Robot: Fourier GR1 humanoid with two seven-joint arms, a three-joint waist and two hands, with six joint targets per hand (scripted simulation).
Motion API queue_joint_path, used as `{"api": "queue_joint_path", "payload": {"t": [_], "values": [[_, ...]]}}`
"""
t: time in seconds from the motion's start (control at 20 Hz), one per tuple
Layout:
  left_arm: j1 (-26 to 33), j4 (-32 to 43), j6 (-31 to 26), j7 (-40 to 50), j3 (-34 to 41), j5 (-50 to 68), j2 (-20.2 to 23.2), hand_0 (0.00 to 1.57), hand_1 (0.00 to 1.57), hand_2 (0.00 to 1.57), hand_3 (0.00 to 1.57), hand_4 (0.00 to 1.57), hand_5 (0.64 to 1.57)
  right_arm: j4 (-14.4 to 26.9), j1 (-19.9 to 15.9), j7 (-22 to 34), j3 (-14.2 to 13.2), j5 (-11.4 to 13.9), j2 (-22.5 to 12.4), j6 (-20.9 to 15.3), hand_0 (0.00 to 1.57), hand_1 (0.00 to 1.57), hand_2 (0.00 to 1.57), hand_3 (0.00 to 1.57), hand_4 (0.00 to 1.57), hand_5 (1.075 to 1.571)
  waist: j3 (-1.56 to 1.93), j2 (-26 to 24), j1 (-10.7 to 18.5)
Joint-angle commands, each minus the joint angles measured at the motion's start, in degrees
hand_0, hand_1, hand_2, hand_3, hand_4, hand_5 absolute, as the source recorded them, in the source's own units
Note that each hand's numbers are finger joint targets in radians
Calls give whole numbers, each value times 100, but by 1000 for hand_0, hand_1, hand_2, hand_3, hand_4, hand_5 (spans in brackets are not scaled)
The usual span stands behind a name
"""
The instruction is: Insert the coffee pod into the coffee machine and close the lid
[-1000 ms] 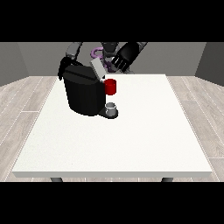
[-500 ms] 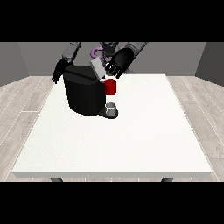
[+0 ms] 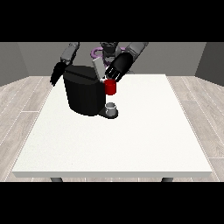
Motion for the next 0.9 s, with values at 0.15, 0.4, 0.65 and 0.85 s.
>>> {"api": "queue_joint_path", "payload": {"t": [0.15, 0.4, 0.65, 0.85], "values": [[-312, 161, 5, 123, 123, -6, 81, 1196, 1196, 1252, 1201, 418, 1571, 5, 57, -187, 174, 136, 170, -111, 0, 0, 0, 0, 36, 1571, -1, 135, -189], [-203, 178, 78, -157, 80, -58, 107, 1216, 1216, 1259, 1200, 417, 1571, -24, -72, -60, 87, 68, 66, -41, 0, 0, 0, 0, 0, 1571, -2, 166, -138], [-211, 141, 135, -424, 97, -112, 357, 1207, 1207, 1244, 1206, 356, 1571, 20, -259, 0, -240, -195, -241, 184, 0, 0, 0, 0, 0, 1571, -2, 293, -76], [-142, 233, 388, -345, 56, -209, 179, 1202, 1202, 1218, 1176, 360, 1571, -108, -169, 150, 42, 6, 34, -14, 0, 0, 0, 0, 0, 1571, -3, 170, -177]]}}
